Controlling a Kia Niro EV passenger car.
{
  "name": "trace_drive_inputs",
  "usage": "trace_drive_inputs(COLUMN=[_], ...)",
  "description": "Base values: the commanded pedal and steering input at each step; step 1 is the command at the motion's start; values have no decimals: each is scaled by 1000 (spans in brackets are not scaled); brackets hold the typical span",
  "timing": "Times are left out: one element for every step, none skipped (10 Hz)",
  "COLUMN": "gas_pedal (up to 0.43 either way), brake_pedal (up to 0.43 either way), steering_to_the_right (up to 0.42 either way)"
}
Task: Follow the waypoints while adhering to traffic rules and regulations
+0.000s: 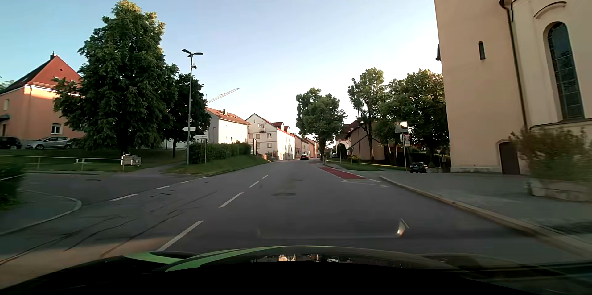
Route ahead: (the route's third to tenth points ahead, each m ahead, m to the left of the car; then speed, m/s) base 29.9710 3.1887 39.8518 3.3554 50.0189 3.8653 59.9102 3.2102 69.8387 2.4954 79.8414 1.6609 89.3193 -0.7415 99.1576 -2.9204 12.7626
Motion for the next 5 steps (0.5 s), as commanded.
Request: trace_drive_inputs(gas_pedal=[220,220,220,220,220], brake_pedal=[0,0,0,0,0], steering_to_the_right=[-10,-7,-5,-4,-4])
